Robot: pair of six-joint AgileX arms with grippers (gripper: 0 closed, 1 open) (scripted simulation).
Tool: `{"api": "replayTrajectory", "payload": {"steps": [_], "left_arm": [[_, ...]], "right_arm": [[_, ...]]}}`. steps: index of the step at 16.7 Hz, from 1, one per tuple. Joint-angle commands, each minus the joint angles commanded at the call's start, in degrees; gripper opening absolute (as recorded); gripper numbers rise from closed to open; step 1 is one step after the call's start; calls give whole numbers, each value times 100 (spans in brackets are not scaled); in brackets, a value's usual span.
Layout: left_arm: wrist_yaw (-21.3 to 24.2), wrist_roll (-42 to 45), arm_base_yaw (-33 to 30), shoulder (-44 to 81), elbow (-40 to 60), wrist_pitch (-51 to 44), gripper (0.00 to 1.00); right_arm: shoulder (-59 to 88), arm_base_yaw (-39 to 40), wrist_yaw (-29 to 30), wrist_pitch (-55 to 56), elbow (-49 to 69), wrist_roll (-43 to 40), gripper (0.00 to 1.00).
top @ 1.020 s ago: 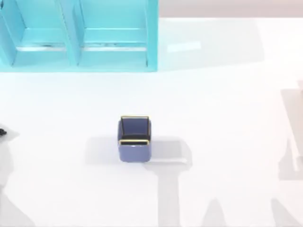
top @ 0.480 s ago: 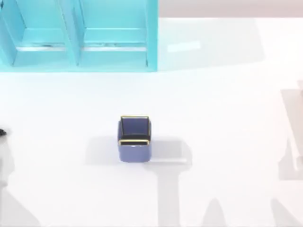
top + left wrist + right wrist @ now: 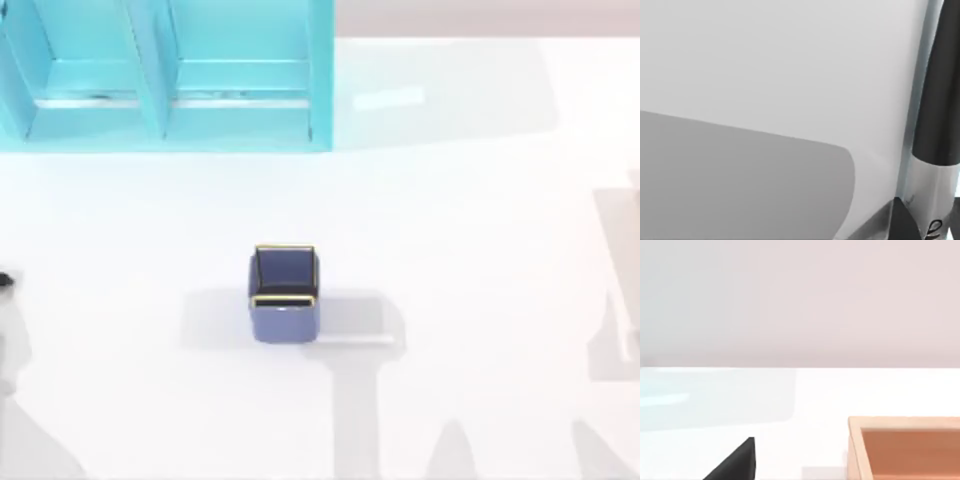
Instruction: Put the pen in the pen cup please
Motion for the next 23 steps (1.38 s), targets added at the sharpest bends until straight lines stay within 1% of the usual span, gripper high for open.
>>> {"api": "replayTrajectory", "payload": {"steps": [1,2,5,7,10,18,21,23], "left_arm": [[0,0,0,0,0,0,0],[-547,545,301,-1008,318,-2265,0],[-499,608,415,-1149,332,-2463,0],[-402,755,623,-1428,356,-2893,0],[-193,1122,1056,-2098,407,-3913,0],[414,2513,2299,-4564,510,-7316,0],[545,2880,2594,-5211,500,-8055,0],[580,2984,2677,-5389,492,-8239,0]], "right_arm": [[0,0,0,0,0,0,100],[0,0,0,0,0,0,100],[0,0,0,0,0,0,100],[0,0,0,0,0,0,100],[0,0,0,0,0,0,100],[0,0,0,0,0,0,100],[0,0,0,0,0,0,100],[0,0,0,0,0,0,100]]}}
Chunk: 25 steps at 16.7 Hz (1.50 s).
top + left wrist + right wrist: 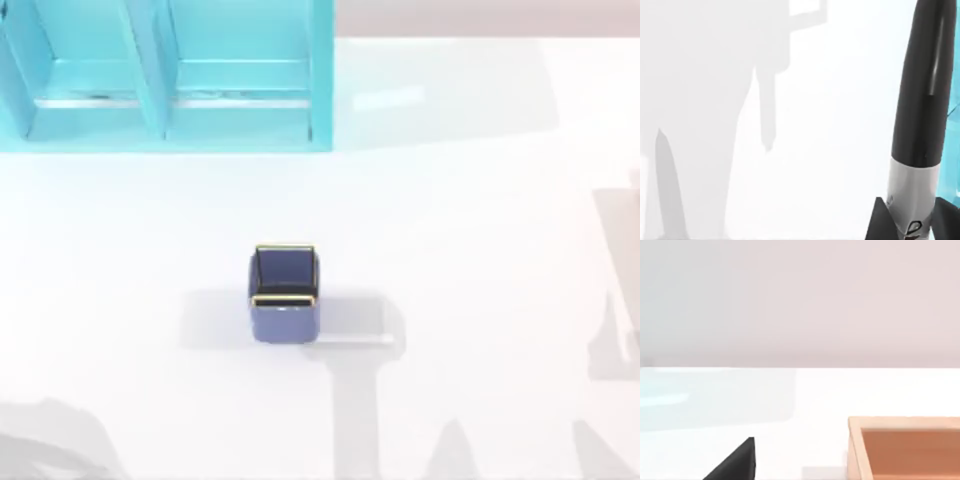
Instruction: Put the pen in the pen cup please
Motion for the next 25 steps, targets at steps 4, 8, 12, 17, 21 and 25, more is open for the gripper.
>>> {"api": "replayTrajectory", "payload": {"steps": [4,8,12,17,21,25], "left_arm": [[-14,10,-21,17,0,2,0],[-355,44,-345,136,50,204,0],[-1581,188,-1503,549,233,918,0],[-4009,468,-3741,1308,598,2325,0],[-6336,699,-5802,1986,948,3669,0],[-8702,889,-7837,2669,1280,4987,0]], "right_arm": [[0,0,0,0,0,0,100],[0,0,0,0,0,0,100],[0,0,0,0,0,0,100],[0,0,0,0,0,0,100],[0,0,0,0,0,0,100],[0,0,0,0,0,0,100]]}}
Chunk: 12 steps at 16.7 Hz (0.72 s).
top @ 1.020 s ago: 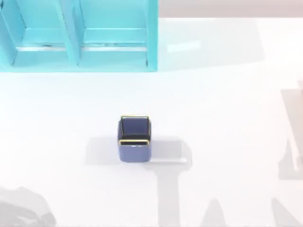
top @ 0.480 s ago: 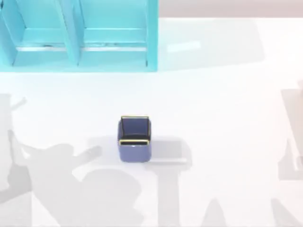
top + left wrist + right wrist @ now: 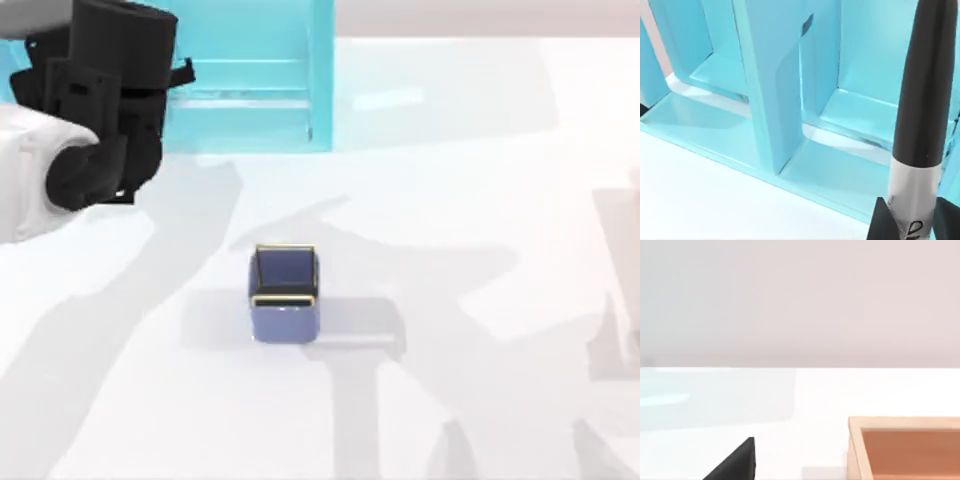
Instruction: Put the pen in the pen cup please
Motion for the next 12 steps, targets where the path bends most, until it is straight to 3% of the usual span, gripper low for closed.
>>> {"api": "replayTrajectory", "payload": {"steps": [4,7,10,12], "left_arm": [[-2137,138,-1787,630,235,1104,0],[-3434,207,-2840,1014,335,1721,0],[-4333,247,-3560,1285,388,2125,0],[-4663,260,-3827,1388,406,2270,0]], "right_arm": [[0,0,0,0,0,0,100],[0,0,0,0,0,0,100],[0,0,0,0,0,0,100],[0,0,0,0,0,0,100]]}}
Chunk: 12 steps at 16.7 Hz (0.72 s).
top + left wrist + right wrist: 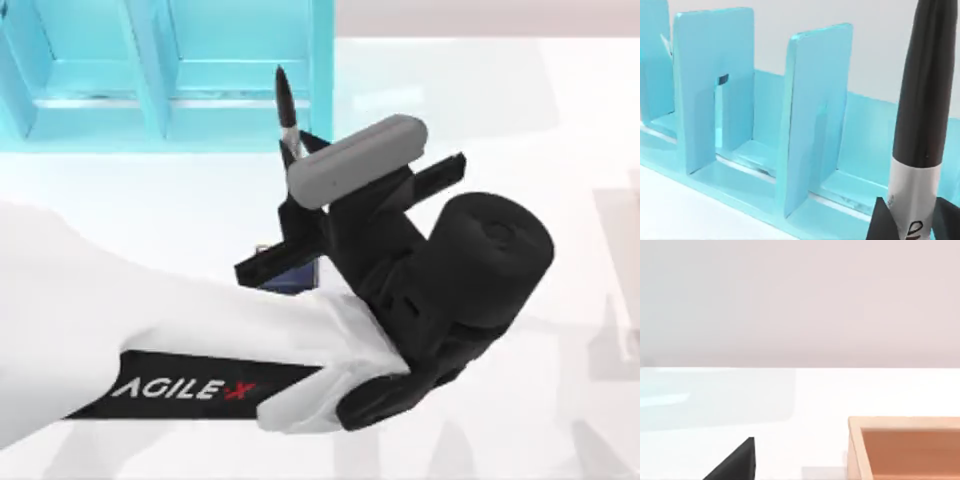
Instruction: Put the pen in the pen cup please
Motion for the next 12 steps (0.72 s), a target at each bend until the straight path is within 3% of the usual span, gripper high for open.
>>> {"api": "replayTrajectory", "payload": {"steps": [5,6,12], "left_arm": [[-75,2,-60,24,4,33,0],[250,4,-3,463,124,1155,0],[105,-160,9,225,74,308,0]], "right_arm": [[0,0,0,0,0,0,100],[0,0,0,0,0,0,100],[0,0,0,0,0,0,100]]}}
